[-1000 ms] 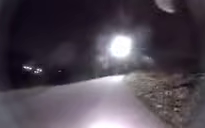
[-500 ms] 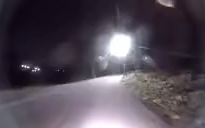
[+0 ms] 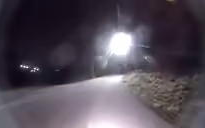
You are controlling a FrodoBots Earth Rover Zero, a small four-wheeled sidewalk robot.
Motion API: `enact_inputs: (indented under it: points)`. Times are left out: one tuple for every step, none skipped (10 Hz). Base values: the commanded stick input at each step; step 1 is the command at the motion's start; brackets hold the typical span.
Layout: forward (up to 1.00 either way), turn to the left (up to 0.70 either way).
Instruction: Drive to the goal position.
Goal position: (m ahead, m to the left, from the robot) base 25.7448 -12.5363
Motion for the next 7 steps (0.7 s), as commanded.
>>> enact_inputs:
  points:
    - [1.00, -0.15]
    - [1.00, -0.38]
    - [1.00, -0.15]
    - [1.00, 0.00]
    - [1.00, 0.00]
    - [1.00, 0.00]
    - [1.00, 0.00]
